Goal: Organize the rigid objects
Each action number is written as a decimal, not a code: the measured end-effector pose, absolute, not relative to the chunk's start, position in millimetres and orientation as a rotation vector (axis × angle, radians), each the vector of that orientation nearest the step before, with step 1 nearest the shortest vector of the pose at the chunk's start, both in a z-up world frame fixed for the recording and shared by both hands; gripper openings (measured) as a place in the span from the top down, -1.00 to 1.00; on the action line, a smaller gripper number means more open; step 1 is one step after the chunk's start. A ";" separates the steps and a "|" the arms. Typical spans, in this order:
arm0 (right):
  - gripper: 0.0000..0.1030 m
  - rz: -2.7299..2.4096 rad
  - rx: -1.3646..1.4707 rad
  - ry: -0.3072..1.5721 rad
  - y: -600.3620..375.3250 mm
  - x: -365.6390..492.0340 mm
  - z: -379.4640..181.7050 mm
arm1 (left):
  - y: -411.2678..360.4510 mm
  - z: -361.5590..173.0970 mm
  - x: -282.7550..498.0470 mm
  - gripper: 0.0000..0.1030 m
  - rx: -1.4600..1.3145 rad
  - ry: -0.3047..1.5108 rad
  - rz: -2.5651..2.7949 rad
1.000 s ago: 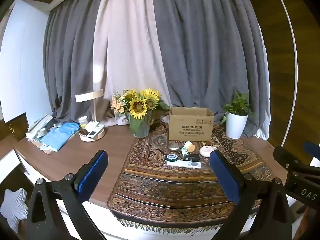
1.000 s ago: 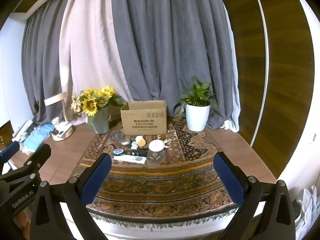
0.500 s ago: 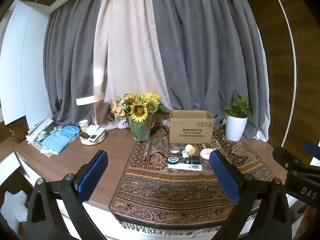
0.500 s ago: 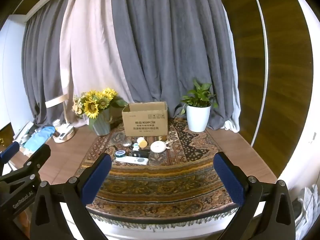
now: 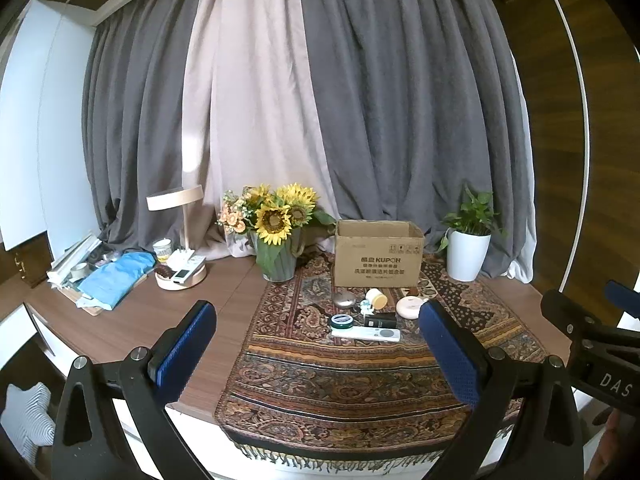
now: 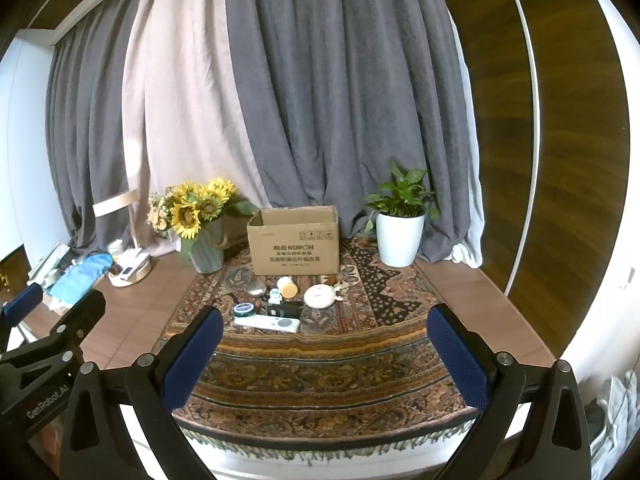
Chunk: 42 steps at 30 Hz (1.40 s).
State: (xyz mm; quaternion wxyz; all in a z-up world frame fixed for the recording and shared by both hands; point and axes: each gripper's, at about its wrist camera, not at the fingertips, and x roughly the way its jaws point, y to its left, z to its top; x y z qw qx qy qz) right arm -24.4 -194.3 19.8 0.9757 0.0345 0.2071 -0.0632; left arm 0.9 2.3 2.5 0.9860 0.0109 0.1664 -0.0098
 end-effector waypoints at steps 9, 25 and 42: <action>-1.00 -0.127 0.068 0.417 -193.8 -23.6 20.3 | 0.6 1.0 -2.5 -1.00 0.021 0.330 -0.030; -1.00 -0.128 0.068 0.413 -193.3 -23.7 20.5 | -3.5 1.7 -4.5 -1.00 0.019 0.336 -0.042; -1.00 -0.124 0.071 0.410 -193.2 -23.2 21.8 | -1.3 2.4 -4.7 -1.00 0.018 0.336 -0.043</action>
